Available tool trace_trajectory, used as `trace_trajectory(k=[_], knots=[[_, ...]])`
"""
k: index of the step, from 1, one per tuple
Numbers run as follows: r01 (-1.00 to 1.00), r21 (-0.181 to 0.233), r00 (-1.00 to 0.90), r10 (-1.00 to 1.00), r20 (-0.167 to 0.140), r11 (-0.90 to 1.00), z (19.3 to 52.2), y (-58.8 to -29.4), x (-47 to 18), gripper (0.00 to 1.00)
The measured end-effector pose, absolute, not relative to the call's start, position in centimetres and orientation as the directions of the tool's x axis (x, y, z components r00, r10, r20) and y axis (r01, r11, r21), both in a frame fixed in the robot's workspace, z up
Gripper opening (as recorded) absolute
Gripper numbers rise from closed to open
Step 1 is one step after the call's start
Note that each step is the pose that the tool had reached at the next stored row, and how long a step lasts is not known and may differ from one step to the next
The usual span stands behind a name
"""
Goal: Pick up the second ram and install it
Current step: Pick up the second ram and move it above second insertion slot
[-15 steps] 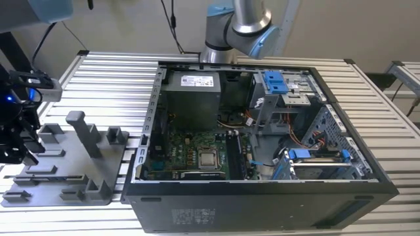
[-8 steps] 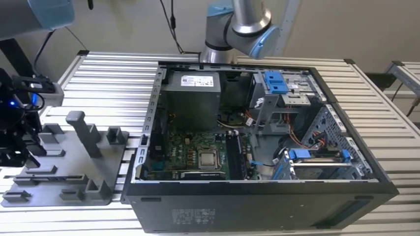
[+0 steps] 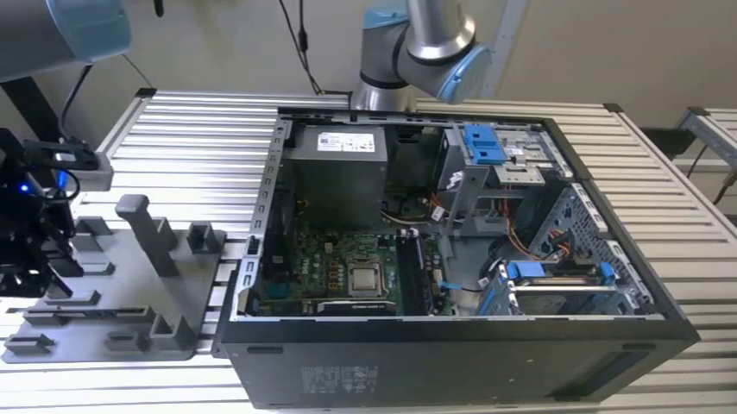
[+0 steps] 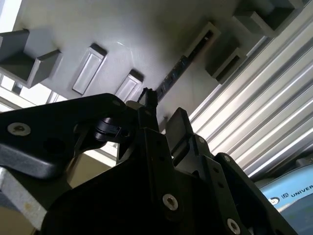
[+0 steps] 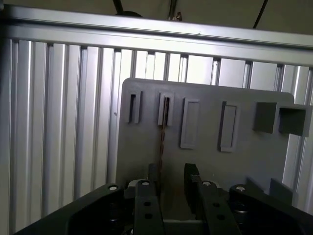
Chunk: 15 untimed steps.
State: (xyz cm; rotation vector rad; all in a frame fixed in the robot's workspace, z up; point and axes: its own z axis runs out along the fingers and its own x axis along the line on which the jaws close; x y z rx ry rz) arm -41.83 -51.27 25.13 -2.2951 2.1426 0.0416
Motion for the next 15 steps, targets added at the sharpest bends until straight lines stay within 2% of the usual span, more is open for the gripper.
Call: trace_trajectory(k=[15], knots=[[-0.998, 0.006, 0.070, -0.997, -0.020, -0.070, 23.3, -51.6, -42.1, 0.36]])
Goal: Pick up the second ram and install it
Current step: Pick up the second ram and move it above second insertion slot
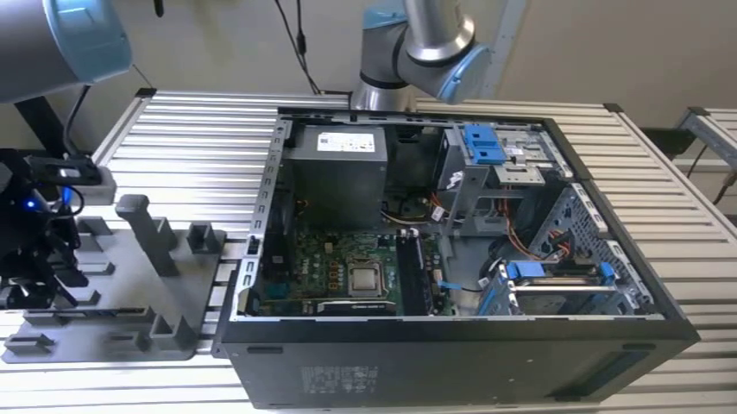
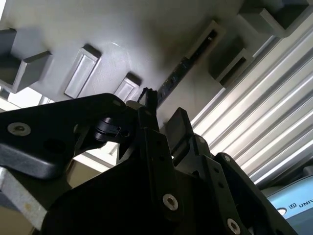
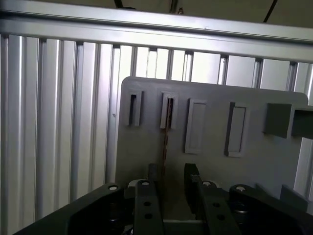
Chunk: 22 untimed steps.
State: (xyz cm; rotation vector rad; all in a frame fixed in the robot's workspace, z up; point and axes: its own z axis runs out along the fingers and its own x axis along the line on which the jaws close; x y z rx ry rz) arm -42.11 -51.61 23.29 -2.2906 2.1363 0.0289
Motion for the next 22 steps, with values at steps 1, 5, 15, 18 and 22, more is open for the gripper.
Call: trace_trajectory(k=[1, 5, 15, 18, 22], knots=[[-0.998, 0.006, 0.070, -0.997, -0.020, -0.070, 23.1, -51.7, -42.1, 0.36], [-0.997, 0.006, 0.075, -0.997, -0.020, -0.075, 22.0, -51.9, -42.1, 0.36], [-0.996, 0.000, 0.084, -0.996, -0.019, -0.084, 20.7, -51.9, -42.4, 0.36], [-0.996, -0.003, 0.087, -0.996, -0.019, -0.087, 20.4, -51.9, -42.5, 0.36], [-0.996, -0.005, 0.094, -0.995, -0.019, -0.094, 20.0, -51.9, -42.6, 0.36]])
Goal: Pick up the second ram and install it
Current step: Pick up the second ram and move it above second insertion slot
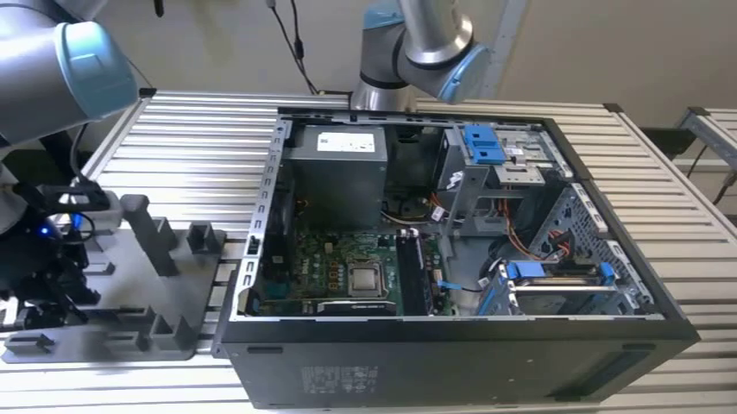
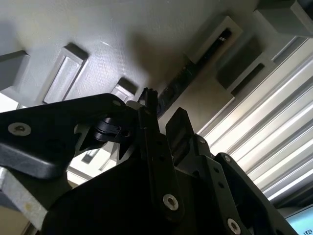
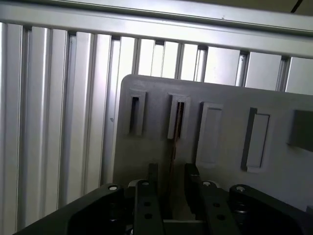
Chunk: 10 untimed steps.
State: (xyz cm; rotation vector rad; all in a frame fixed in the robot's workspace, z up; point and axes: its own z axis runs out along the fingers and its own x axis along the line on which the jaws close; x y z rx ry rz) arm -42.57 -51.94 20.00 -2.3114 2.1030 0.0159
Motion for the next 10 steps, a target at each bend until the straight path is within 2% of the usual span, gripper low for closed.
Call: trace_trajectory(k=[10], knots=[[-0.995, -0.011, 0.098, -0.995, -0.018, -0.098, 19.49, -51.94, -42.58, 0.36]])
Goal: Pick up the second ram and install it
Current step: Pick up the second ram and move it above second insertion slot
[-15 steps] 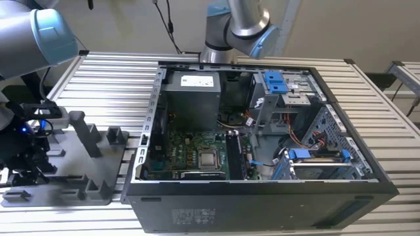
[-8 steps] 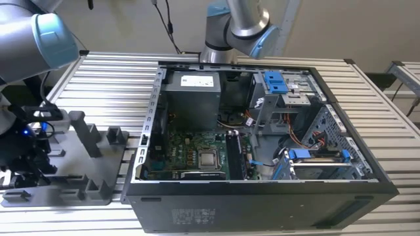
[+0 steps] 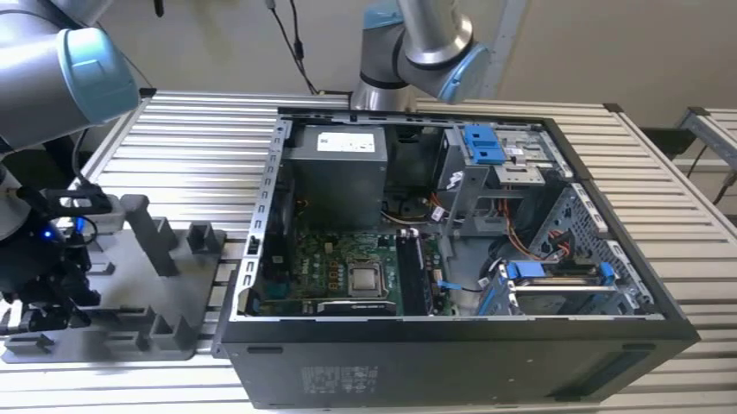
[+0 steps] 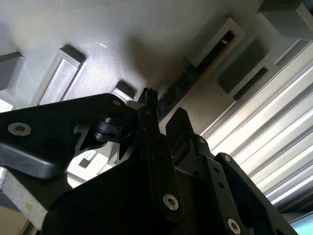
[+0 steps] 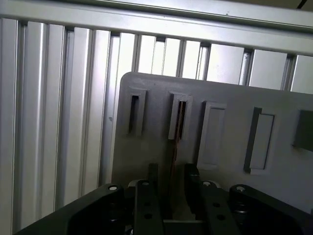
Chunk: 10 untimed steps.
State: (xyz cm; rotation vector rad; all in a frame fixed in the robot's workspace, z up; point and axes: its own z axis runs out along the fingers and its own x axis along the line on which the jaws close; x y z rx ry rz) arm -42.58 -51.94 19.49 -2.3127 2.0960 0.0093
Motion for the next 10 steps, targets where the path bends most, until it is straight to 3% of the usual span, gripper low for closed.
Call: trace_trajectory(k=[2, 6, 10], knots=[[-0.995, -0.011, 0.098, -0.995, -0.018, -0.098, 19.48, -51.94, -42.58, 0.36], [-0.995, -0.011, 0.098, -0.995, -0.018, -0.098, 19.48, -51.94, -42.59, 0.21], [-0.995, -0.011, 0.098, -0.995, -0.018, -0.098, 19.48, -51.94, -42.59, 0.15]])
